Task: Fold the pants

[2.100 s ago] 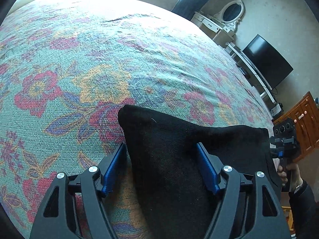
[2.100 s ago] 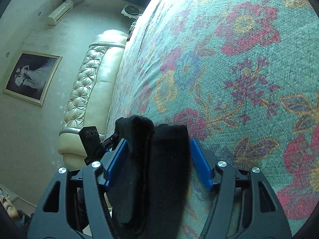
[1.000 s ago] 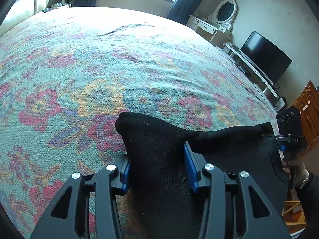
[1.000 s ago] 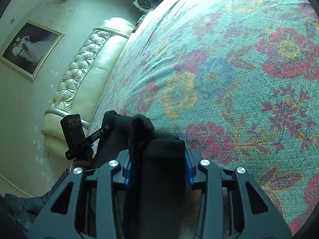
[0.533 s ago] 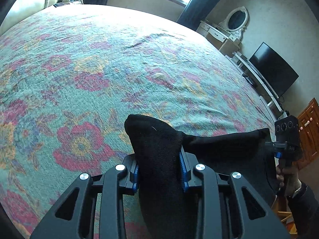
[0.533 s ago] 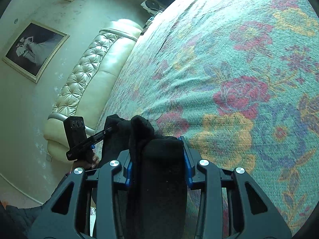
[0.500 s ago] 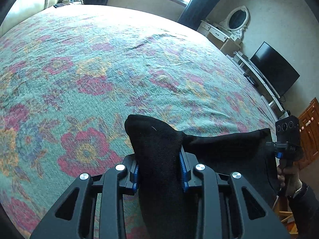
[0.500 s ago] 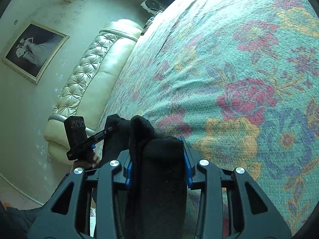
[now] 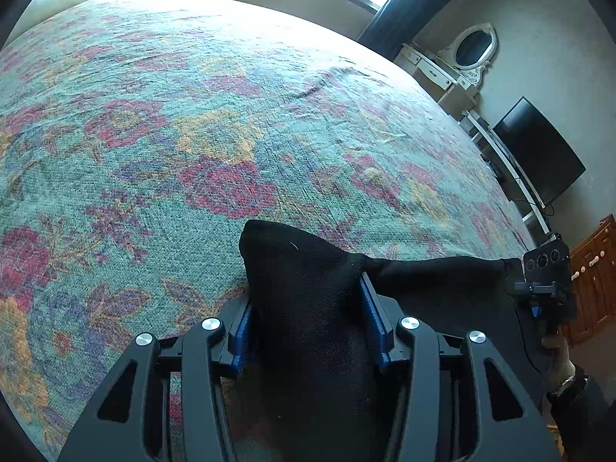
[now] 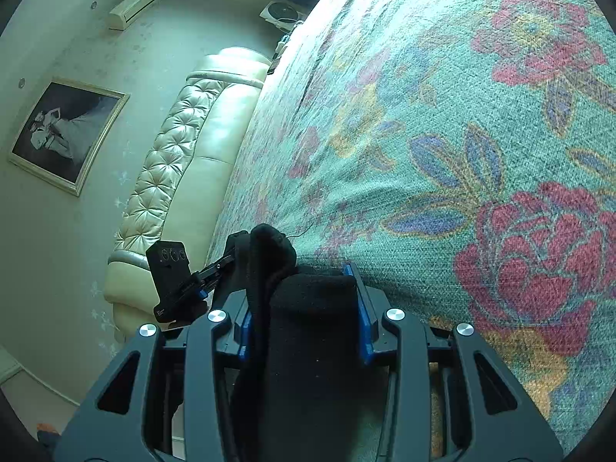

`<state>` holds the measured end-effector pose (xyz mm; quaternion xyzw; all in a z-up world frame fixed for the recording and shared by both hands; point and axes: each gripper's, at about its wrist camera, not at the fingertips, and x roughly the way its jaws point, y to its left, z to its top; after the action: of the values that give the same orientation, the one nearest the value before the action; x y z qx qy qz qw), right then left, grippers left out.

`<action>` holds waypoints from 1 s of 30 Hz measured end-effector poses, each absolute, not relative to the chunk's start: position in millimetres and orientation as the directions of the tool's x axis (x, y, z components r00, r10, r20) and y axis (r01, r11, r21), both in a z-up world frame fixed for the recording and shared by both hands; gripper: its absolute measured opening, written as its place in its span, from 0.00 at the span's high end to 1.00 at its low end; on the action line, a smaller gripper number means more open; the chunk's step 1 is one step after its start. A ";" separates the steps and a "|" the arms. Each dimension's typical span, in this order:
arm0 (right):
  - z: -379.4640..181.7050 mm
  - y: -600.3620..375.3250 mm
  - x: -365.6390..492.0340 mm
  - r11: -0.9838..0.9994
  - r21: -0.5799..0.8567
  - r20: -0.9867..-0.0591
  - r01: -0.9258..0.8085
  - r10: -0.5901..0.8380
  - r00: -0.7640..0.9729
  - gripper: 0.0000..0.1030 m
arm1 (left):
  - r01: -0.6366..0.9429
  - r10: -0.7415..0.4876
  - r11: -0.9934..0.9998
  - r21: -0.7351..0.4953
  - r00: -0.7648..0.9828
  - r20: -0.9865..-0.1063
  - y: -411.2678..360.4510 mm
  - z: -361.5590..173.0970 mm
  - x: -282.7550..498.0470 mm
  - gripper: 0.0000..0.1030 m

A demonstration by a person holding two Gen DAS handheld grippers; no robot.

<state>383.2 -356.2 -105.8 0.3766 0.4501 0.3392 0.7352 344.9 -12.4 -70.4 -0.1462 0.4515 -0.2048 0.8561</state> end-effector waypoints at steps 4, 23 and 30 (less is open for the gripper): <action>-103.8 -370.1 370.9 0.423 0.897 -0.347 -0.133 0.856 0.382 0.41 | 0.218 -0.491 0.868 -0.446 0.516 -0.703 -0.8 -67.0 329.9 0.37; -103.1 -365.4 235.1 0.428 0.899 -0.368 -0.088 0.850 0.376 0.12 | 0.033 -0.451 0.855 -0.517 0.537 -0.713 50.8 -68.2 155.2 0.30; -97.2 -337.6 231.5 0.638 0.767 -0.575 -0.070 0.732 0.365 0.34 | -0.033 -0.451 0.839 -0.543 0.516 -0.728 47.4 -62.3 159.7 0.30</action>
<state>231.5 -337.6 -97.2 0.3329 0.4970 0.2652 0.7562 159.7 47.4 -62.3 -0.2544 0.4756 -0.1258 0.8326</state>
